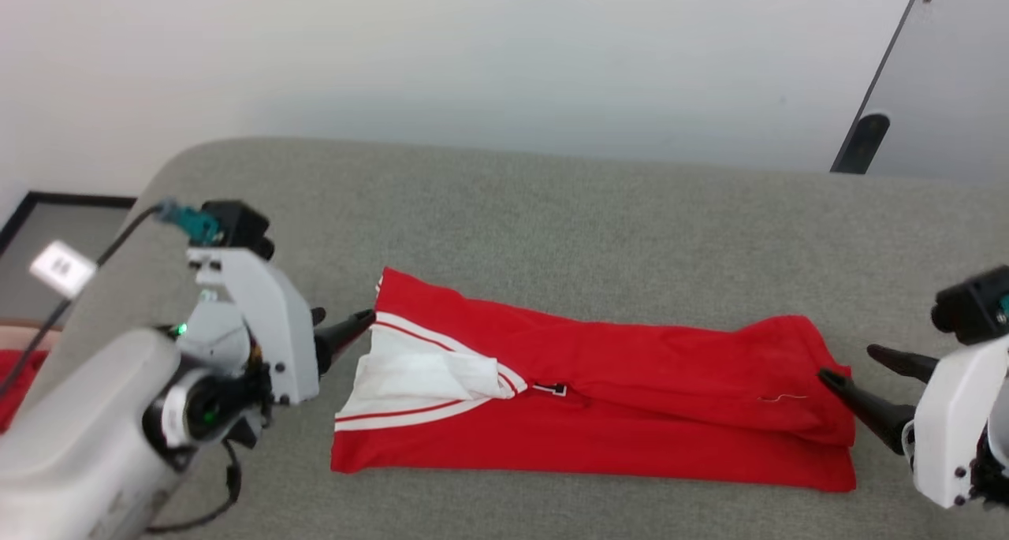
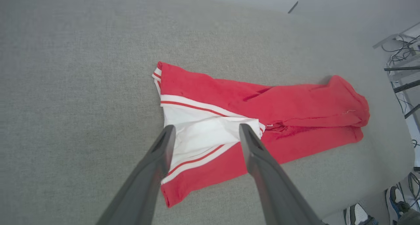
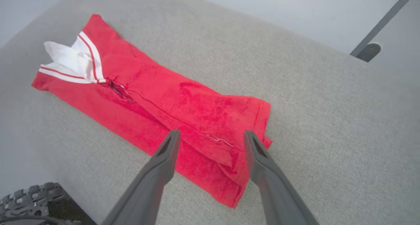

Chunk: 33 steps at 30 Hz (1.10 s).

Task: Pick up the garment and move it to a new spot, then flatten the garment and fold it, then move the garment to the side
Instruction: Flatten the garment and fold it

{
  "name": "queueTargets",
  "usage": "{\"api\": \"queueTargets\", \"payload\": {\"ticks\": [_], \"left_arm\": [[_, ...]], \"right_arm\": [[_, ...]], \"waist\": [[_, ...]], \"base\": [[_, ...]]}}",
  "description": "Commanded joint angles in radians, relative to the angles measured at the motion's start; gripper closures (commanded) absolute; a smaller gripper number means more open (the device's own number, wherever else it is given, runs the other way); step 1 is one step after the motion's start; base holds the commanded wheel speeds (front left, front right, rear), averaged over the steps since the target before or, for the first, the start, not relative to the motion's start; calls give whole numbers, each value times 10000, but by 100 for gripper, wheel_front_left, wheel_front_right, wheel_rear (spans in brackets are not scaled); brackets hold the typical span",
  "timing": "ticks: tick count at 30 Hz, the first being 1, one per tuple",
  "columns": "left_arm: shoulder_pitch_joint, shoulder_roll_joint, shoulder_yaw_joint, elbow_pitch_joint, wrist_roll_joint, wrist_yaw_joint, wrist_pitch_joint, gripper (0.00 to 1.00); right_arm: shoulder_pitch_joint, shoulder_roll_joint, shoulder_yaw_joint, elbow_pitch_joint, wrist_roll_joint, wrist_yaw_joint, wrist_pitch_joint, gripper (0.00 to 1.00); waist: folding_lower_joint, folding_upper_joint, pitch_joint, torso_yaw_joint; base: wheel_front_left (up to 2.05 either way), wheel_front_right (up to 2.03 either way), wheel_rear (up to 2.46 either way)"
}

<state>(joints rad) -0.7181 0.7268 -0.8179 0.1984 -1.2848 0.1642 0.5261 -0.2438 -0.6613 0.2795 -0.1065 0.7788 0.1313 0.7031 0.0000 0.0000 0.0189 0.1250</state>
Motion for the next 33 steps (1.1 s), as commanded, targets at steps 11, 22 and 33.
{"api": "queueTargets", "payload": {"ticks": [11, 22, 33], "left_arm": [[2041, 311, 844, -774, 1093, -674, -4425, 0], [4186, 409, 1789, -1031, 1858, -620, -7756, 0], [5749, -1038, 4112, -915, 3859, -1014, -7904, 0]], "right_arm": [[1510, 1108, -1084, 322, -1446, -12, -2948, 0], [2066, 1816, -2241, 1330, -1785, -12, -2675, 0], [1604, 1574, -2911, 2227, -1834, -12, -1019, 0]], "waist": [[0, 0, -616, -113], [0, 0, -662, 249], [0, 0, -409, 1163]], "base": [[0, 0, 0], [0, 0, 0], [0, 0, 0]]}}
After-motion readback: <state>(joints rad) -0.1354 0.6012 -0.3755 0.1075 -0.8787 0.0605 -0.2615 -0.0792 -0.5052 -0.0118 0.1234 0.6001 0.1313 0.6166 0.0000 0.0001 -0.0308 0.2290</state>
